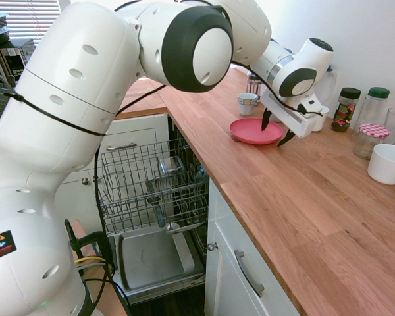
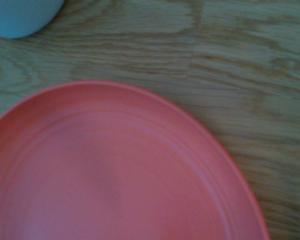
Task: Put the plate in the dishwasher
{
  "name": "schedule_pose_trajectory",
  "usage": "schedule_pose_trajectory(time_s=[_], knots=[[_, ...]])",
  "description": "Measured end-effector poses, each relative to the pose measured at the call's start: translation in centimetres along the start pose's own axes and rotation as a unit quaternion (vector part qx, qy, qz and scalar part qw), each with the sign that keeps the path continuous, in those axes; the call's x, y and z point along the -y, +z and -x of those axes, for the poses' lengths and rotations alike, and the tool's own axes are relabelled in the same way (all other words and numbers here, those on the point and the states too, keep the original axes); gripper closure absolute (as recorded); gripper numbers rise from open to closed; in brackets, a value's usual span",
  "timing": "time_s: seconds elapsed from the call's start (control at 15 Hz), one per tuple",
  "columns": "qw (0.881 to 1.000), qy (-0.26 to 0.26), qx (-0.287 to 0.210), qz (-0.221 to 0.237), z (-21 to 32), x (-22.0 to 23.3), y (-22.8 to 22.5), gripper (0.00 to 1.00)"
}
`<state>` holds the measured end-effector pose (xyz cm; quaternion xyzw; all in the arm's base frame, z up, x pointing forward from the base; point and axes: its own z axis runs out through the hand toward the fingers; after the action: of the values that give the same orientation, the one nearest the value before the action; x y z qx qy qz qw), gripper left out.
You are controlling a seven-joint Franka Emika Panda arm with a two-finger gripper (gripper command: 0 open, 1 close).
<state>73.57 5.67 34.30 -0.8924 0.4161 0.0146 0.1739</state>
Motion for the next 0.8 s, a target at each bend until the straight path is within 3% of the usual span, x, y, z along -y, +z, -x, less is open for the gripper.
schedule_pose_trajectory(time_s=[0.8], knots=[[1.000,-0.015,0.014,0.000,-0.37,-0.52,0.52,1.00]])
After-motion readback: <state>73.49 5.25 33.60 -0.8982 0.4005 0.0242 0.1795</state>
